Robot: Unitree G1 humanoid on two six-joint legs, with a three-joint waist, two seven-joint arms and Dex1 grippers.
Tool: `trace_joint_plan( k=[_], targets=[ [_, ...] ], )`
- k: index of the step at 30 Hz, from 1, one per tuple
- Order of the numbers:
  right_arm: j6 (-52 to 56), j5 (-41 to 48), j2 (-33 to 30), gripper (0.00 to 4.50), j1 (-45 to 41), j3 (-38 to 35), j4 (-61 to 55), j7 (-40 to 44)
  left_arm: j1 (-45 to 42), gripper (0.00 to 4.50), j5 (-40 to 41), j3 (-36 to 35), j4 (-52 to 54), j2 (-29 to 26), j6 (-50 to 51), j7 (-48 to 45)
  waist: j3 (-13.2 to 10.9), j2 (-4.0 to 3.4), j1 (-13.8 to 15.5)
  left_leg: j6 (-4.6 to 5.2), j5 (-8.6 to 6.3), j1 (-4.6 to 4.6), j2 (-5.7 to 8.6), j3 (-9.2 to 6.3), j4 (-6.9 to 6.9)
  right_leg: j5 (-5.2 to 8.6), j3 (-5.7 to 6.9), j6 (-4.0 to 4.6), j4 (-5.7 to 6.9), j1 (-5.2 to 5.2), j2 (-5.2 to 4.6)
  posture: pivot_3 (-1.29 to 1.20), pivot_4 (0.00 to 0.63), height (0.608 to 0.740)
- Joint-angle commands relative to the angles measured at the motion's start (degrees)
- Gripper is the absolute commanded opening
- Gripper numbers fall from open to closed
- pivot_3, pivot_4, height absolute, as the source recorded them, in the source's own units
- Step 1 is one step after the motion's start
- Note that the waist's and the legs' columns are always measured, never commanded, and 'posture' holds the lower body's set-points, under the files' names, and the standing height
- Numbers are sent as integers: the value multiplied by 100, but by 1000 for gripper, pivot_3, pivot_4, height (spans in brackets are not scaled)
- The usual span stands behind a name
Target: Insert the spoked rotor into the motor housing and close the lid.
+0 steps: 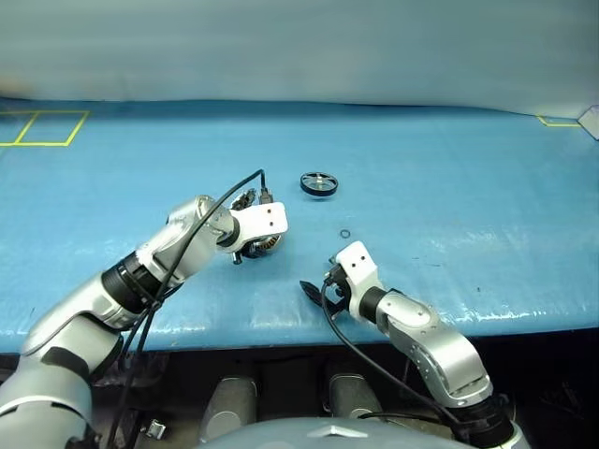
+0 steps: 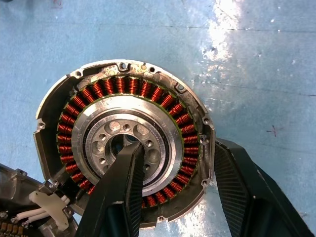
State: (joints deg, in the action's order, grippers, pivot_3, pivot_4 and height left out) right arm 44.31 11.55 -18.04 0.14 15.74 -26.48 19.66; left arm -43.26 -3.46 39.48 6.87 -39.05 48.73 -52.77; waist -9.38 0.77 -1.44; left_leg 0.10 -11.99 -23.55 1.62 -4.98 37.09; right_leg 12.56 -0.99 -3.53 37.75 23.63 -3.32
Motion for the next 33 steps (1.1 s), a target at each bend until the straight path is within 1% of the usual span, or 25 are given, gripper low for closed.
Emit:
trace_joint_plan(
  k=[1, 6, 10, 17, 22, 28, 33],
  targets=[
    [-75, -2, 20, 4500, 51, -66, -284, -37, 173, 1814, 16, -185, 69, -44, -515, -192, 0, 0, 12, 0, 0, -1, 1, 1, 1, 0, 1, 0, 0, 0, -1, 0, 150, 740],
    [-127, -19, 84, 4500, 113, -56, -287, -90, 388, 1814, -4, -407, -56, -153, -1573, -453, 0, 0, 20, 0, 0, -1, 0, 1, 1, 0, 2, 1, 0, 0, -1, 0, 150, 740],
    [-171, -41, 146, 4500, 138, -38, -278, -151, 400, 1814, -77, -422, -189, -268, -2414, -848, -1, 0, 20, 0, 0, -1, 0, 3, 1, 1, 2, 2, -1, 1, -1, 0, 150, 740],
    [-175, -67, 187, 4500, 161, -51, -290, -175, 257, 1814, -332, -339, -434, -296, -3030, -1530, -2, 0, 8, 0, 0, -3, -1, 5, -1, 2, 3, 3, -1, 3, 2, 0, 150, 740],
    [-151, -82, 189, 4500, 163, -63, -319, -171, 88, 1814, -881, -147, -773, -214, -3333, -1738, -2, 0, -11, 0, 0, -1, -4, 7, 1, 2, 3, 4, 0, 1, 7, 0, 150, 740],
    [-129, -87, 199, 4500, 194, -70, -347, -181, -71, 1814, -1134, -75, -943, -145, -3619, -2160, -1, 0, -45, 1, 0, 0, -8, 5, 1, 2, 3, 4, 2, 2, 14, 0, 150, 740],
    [-125, -91, 204, 4500, 218, -77, -370, -209, -113, 1814, -1089, -34, -915, -110, -3794, -2642, -1, 0, -66, 1, 0, 0, -8, 5, 0, 2, 2, 3, 3, 2, 14, 0, 150, 740]
  ],
)
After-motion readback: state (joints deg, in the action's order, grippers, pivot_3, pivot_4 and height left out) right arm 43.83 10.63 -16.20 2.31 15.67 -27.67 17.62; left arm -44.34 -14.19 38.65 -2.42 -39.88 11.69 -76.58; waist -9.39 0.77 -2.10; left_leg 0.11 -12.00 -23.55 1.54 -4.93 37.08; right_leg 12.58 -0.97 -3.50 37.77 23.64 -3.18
